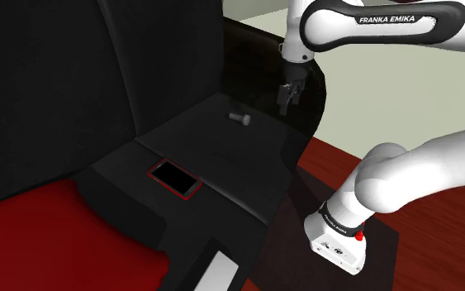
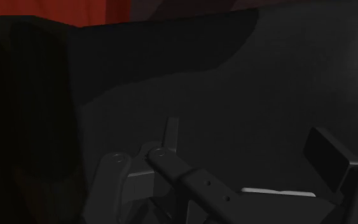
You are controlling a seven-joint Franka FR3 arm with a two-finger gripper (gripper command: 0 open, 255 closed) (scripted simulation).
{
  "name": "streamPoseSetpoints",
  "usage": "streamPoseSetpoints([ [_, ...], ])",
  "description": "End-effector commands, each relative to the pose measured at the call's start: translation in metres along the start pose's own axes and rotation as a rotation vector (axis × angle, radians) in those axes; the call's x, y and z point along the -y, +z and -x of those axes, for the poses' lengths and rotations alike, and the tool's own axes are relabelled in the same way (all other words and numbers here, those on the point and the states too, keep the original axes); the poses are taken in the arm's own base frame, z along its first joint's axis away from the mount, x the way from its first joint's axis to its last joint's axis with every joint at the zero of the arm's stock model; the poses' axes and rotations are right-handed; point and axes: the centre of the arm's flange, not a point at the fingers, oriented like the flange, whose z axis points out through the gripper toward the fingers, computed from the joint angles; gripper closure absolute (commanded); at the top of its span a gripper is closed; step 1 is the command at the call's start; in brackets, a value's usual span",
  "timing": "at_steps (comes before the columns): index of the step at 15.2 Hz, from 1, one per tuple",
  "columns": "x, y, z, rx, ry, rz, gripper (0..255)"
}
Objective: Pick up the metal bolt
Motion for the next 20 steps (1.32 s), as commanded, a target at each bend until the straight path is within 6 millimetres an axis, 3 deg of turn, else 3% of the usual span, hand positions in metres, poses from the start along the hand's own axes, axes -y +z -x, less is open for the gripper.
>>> streamPoseSetpoints([
  [1,0.001,0.01,-0.024,-0.007,-0.019,0.009,0],
  [15,-0.001,0.074,-0.191,-0.04,-0.149,0.072,0],
  [20,0.002,0.096,-0.2,-0.041,-0.153,0.073,0],
])
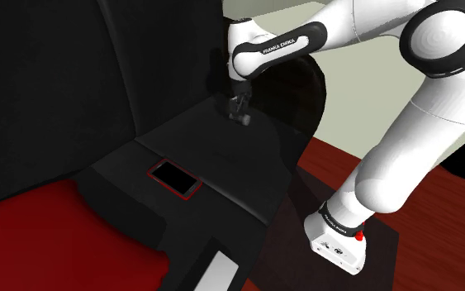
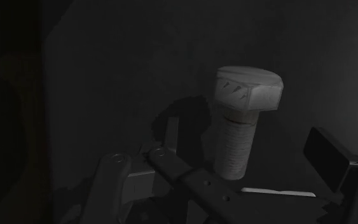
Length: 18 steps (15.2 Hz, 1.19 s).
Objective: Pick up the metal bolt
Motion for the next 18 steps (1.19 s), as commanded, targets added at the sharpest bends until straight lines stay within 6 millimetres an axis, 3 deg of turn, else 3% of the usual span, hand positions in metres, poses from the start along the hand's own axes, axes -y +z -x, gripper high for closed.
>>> streamPoseSetpoints([
  [1,0.001,0.011,-0.001,-0.001,0.0,0.0,0],
  [3,0.003,0.024,-0.004,-0.001,0.0,0.0,0],
  [5,0.003,0.024,-0.004,-0.001,0.0,0.0,0],
  [6,0.003,0.024,-0.004,-0.001,0.0,0.0,255],
  [15,0.003,0.024,-0.004,-0.001,0.0,0.0,255],
  [18,0.0,0.009,-0.001,-0.001,0.0,0.0,255],
])
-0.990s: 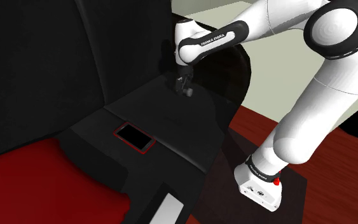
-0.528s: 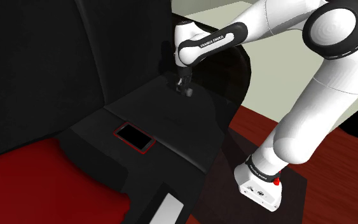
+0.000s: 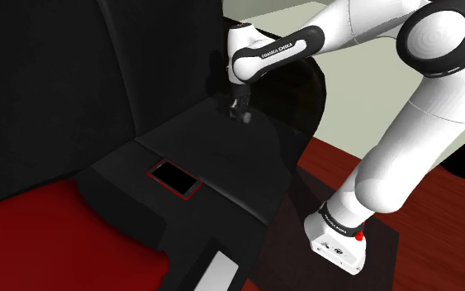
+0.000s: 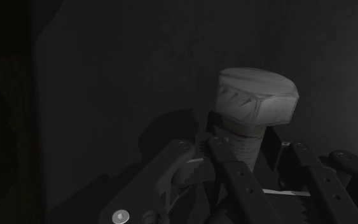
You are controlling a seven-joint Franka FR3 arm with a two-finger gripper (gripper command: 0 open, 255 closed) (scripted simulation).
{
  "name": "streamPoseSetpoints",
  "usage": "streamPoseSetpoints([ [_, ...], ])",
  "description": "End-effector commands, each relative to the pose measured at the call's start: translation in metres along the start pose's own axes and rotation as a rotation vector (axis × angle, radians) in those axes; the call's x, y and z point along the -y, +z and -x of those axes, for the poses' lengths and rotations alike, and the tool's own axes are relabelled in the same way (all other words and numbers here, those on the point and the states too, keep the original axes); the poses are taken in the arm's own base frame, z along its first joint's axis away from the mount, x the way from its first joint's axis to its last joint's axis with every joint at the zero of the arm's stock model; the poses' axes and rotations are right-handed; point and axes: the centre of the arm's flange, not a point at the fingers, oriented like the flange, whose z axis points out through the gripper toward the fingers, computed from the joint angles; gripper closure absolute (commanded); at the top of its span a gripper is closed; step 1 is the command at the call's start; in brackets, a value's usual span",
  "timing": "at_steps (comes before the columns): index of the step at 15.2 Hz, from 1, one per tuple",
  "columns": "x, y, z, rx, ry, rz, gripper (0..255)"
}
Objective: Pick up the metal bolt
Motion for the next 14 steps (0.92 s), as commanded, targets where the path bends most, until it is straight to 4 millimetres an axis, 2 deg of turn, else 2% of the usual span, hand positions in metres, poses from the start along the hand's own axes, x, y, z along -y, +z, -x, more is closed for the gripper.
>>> streamPoseSetpoints([
  [1,-0.002,-0.009,0.001,0.0,0.0,0.0,255],
  [12,-0.01,-0.066,0.012,0.0,0.0,0.0,255],
  [14,-0.01,-0.067,0.012,0.0,0.0,0.0,255],
])
